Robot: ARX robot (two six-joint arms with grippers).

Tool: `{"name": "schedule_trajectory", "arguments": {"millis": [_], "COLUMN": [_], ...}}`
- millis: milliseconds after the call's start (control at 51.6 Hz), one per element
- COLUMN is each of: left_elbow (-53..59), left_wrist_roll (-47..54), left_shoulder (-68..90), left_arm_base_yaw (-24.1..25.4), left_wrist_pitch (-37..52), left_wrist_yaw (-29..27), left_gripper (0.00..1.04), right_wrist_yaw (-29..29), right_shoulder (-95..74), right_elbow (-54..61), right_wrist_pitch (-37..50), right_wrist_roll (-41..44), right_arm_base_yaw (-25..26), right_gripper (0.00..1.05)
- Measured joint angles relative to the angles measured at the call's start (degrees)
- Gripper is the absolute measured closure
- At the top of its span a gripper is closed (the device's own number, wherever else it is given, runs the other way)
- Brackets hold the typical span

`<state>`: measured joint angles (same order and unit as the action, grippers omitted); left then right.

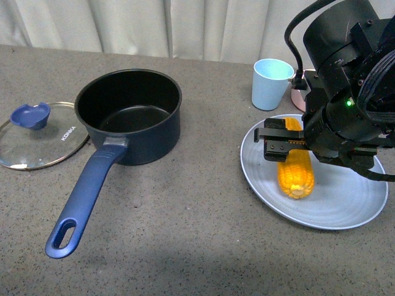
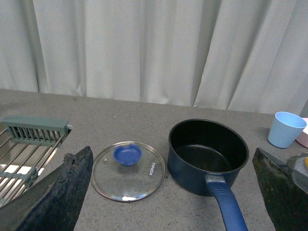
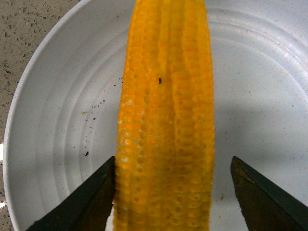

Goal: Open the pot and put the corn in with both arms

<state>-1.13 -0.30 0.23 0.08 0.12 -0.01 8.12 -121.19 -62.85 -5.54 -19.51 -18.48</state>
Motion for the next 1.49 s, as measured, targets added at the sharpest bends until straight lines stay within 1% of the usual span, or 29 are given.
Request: {"name": "schedule_trajectory", "arguments": {"millis": [116,194,233,349,446,465,523,581,620,775,969,1163,1298,1492], "left_elbow": [0.0,0.0,0.0,0.0,0.0,0.0,0.0,0.0,0.0,0.0,0.0,0.0,0.0,0.0], "left_wrist_roll": [0.0,0.0,0.0,0.0,0.0,0.0,0.0,0.02,0.0,0.0,0.02,0.02,0.0,0.02], "left_shoulder": [0.0,0.0,0.0,0.0,0.0,0.0,0.0,0.0,0.0,0.0,0.0,0.0,0.0,0.0], "left_arm_base_yaw": [0.0,0.0,0.0,0.0,0.0,0.0,0.0,0.0,0.0,0.0,0.0,0.0,0.0,0.0], "left_wrist_pitch": [0.0,0.0,0.0,0.0,0.0,0.0,0.0,0.0,0.0,0.0,0.0,0.0,0.0,0.0], "left_wrist_yaw": [0.02,0.02,0.0,0.02,0.02,0.02,0.0,0.02,0.02,0.02,0.02,0.02,0.02,0.02], "left_gripper": [0.06,0.06,0.06,0.06,0.06,0.06,0.06,0.06,0.06,0.06,0.06,0.06,0.06,0.06], "right_wrist_yaw": [-0.72,-1.4,-1.84,-3.45,-6.16,-8.02,-12.17,-14.34,-16.74,-19.1,-19.78,-19.26,-19.39,-18.99], "right_shoulder": [0.0,0.2,0.42,2.03,6.16,8.11,12.22,15.06,16.55,15.37,8.04,-0.68,-4.94,-7.63], "right_elbow": [-0.13,-0.15,-0.13,0.59,3.45,4.81,7.08,7.78,7.43,2.8,-9.14,-19.74,-25.27,-28.63], "right_wrist_pitch": [-0.42,-0.55,-0.59,-0.46,1.27,2.62,5.18,6.82,7.89,7.41,5.79,2.8,1.25,-0.04], "right_wrist_roll": [-0.2,-0.35,-0.39,-0.48,-0.74,-1.7,-3.93,-5.95,-8.2,-13.27,-17.68,-19.8,-20.96,-21.09], "right_arm_base_yaw": [0.17,0.37,0.57,1.05,1.27,1.27,1.07,0.33,-0.72,-5.44,-11.3,-14.91,-15.89,-16.59], "right_gripper": [0.53,0.66,0.7,0.78,0.83,0.84,0.86,0.87,0.89,0.92,0.92,0.93,0.93,0.93]}}
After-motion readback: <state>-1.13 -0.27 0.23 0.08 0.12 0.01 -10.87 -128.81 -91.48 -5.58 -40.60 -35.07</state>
